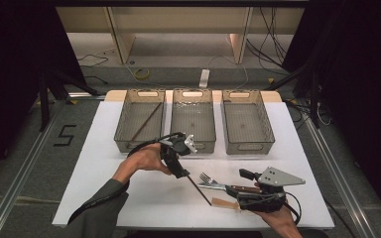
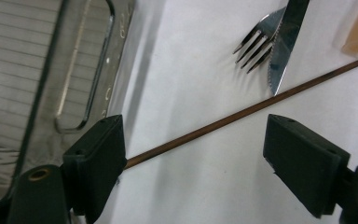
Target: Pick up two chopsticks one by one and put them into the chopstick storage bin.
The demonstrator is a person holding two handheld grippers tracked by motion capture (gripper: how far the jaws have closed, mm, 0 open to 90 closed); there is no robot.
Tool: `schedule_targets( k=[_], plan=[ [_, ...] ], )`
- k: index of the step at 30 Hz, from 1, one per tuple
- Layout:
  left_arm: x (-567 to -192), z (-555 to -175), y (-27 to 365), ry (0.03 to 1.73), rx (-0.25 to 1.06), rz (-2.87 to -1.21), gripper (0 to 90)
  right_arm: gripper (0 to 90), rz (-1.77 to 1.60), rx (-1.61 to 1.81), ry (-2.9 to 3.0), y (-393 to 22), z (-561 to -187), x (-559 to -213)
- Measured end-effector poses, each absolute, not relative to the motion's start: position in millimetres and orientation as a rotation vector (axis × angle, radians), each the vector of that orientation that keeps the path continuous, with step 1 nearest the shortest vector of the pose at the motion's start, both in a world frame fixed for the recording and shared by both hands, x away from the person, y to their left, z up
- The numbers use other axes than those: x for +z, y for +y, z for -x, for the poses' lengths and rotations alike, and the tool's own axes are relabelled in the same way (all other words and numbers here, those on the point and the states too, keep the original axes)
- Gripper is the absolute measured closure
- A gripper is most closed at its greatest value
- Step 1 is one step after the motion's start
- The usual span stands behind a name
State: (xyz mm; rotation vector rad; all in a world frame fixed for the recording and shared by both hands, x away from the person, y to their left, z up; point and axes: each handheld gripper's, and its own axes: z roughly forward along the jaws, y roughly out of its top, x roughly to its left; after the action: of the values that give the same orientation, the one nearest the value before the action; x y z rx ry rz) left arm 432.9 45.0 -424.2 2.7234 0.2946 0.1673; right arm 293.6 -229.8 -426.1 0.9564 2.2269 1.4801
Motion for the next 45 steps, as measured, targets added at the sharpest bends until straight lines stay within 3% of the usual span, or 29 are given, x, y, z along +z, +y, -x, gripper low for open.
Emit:
schedule_targets(
  k=[45],
  plan=[
    [-466.2,-441.9,35.8,0.182,0.015,-2.811,29.2,26.9,-0.954,1.480,2.238,-228.9,-294.0,-427.0]
  ],
)
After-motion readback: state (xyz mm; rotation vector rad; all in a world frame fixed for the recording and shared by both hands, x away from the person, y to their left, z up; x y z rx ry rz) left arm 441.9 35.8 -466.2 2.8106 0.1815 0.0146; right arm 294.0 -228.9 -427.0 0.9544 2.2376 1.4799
